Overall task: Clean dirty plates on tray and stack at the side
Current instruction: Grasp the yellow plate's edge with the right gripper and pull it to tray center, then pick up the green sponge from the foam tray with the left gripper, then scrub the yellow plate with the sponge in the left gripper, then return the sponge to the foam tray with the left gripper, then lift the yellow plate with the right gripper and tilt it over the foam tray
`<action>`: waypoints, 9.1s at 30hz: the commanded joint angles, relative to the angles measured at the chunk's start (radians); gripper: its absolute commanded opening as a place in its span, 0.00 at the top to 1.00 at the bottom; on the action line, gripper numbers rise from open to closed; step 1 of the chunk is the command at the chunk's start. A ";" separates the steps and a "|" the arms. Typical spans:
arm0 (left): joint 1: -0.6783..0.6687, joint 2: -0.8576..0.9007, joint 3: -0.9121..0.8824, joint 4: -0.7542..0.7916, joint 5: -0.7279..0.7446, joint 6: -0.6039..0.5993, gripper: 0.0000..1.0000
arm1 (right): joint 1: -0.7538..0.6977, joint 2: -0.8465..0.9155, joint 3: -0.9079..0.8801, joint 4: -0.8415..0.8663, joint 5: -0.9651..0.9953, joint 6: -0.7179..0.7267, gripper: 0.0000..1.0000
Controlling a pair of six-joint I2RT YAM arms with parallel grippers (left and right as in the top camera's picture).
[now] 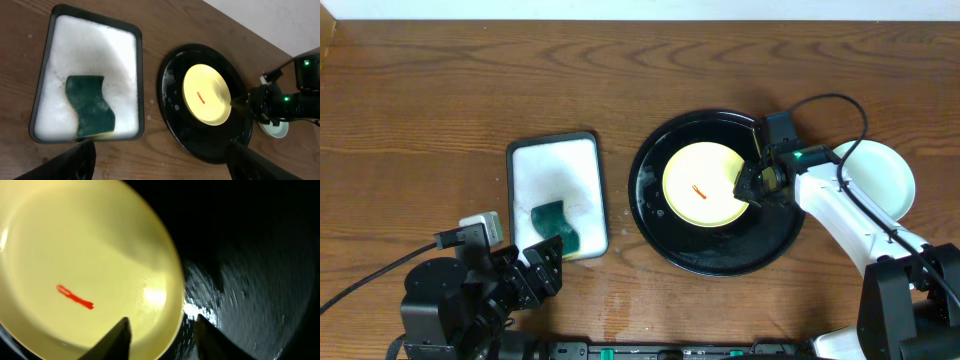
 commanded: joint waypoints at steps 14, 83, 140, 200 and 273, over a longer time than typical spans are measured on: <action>0.005 -0.001 0.019 -0.002 0.012 0.013 0.17 | -0.040 0.156 -0.002 0.240 0.008 -0.610 0.65; 0.005 1.086 -0.056 0.304 -0.144 -0.015 0.93 | -0.044 0.058 -0.002 -0.034 0.035 -0.352 0.74; -0.583 1.501 0.066 0.877 0.015 -0.418 0.93 | -0.024 0.200 -0.022 0.017 -0.047 -0.273 0.99; -0.543 1.587 0.567 0.142 -0.455 -0.301 0.92 | -0.024 0.200 -0.022 0.017 -0.040 -0.276 0.99; -0.149 0.465 0.210 -0.039 -0.294 -0.080 0.15 | 0.510 -0.051 -0.005 0.759 0.047 -0.319 0.99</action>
